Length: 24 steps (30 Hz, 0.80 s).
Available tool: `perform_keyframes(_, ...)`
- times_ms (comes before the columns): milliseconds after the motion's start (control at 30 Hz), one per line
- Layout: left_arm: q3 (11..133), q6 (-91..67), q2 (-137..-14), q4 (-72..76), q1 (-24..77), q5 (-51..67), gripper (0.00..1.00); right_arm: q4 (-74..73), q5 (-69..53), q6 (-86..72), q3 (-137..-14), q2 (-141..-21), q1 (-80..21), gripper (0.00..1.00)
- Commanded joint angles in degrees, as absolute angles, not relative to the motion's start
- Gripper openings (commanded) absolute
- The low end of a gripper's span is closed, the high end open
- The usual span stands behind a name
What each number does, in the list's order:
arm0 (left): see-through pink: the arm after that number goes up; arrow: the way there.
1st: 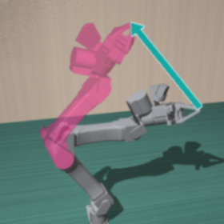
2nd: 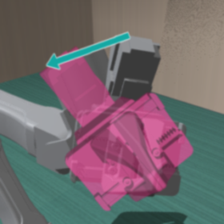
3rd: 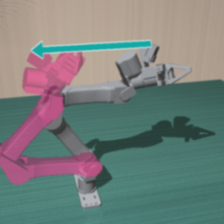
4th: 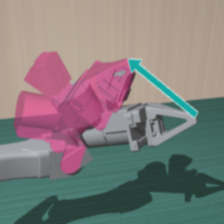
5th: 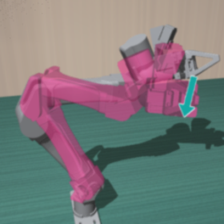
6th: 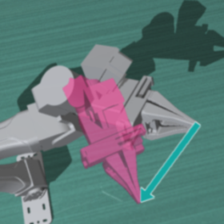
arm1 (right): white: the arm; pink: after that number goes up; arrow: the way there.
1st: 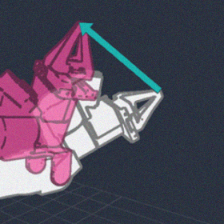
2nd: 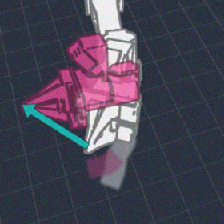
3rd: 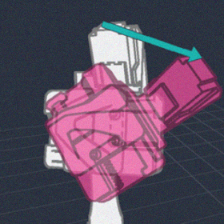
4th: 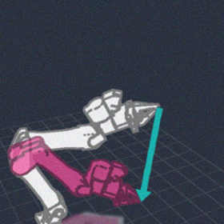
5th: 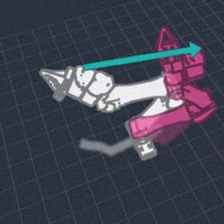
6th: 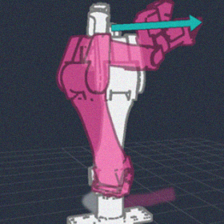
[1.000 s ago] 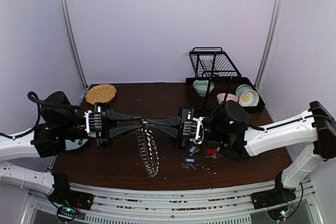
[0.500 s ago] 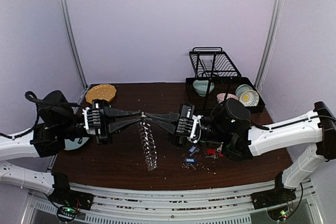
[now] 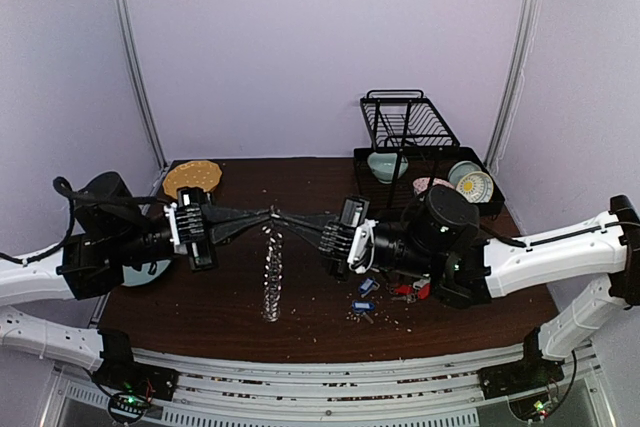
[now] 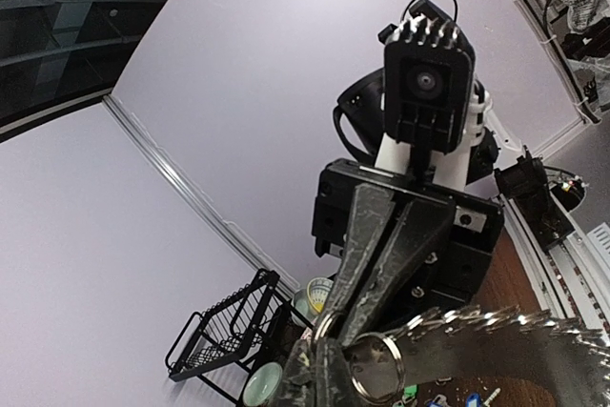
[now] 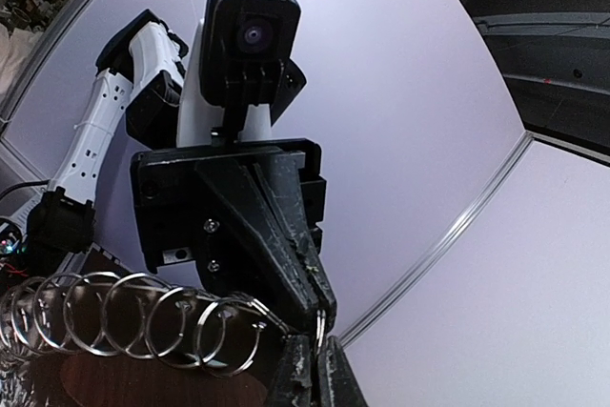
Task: Put the keys on the keyring
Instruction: Adjust the keyring to the key storage ring.
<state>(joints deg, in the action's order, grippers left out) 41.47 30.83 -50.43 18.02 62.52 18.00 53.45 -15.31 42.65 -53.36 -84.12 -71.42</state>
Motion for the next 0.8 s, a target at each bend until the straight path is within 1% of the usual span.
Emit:
perform_keyframes(0,40.26,32.77,-50.79,15.27,63.72,17.70,0.00,47.64,-11.85,44.51,-55.95,-83.62,-73.04,0.01)
perform_keyframes(67,40.38,33.24,-50.76,14.61,63.72,18.15,0.00,46.74,-10.71,43.86,-56.19,-83.52,-72.96,0.04)
perform_keyframes(200,40.43,34.12,-50.76,13.92,63.80,18.28,0.00,44.17,-9.58,42.03,-57.80,-84.24,-72.93,0.03)
perform_keyframes(300,40.28,34.57,-50.27,13.79,63.89,18.20,0.00,43.32,-8.03,41.36,-58.13,-84.35,-72.75,0.00)
perform_keyframes(400,39.94,34.32,-49.24,14.51,63.90,18.48,0.00,46.07,-10.55,38.45,-56.69,-82.97,-71.43,0.00)
perform_keyframes(433,39.83,33.94,-48.84,14.81,63.90,19.00,0.03,48.42,-12.81,36.58,-55.78,-82.18,-70.56,0.00)
perform_keyframes(467,39.82,33.85,-48.46,14.48,63.90,20.25,0.18,50.80,-16.00,34.87,-54.44,-81.25,-69.75,0.00)
perform_keyframes(500,39.96,33.80,-48.02,13.85,63.85,22.00,0.31,53.98,-19.88,33.85,-52.93,-80.28,-68.96,0.00)
perform_keyframes(533,40.25,33.73,-47.80,13.28,63.89,23.79,0.39,57.30,-24.03,33.53,-50.63,-79.39,-68.23,0.00)
perform_keyframes(567,40.64,33.69,-47.66,12.70,63.90,25.13,0.44,60.84,-26.71,33.96,-49.11,-78.70,-67.90,0.00)
perform_keyframes(633,41.47,34.05,-47.86,11.09,63.91,25.70,0.48,60.59,-28.58,37.67,-49.06,-77.39,-67.82,0.00)
perform_keyframes(700,41.96,34.69,-47.99,10.06,63.90,25.21,0.49,54.61,-30.16,45.17,-50.33,-75.56,-67.91,0.00)
perform_keyframes(767,41.92,35.01,-47.82,10.12,63.90,24.42,0.50,52.17,-31.73,52.05,-50.20,-73.90,-67.95,0.00)
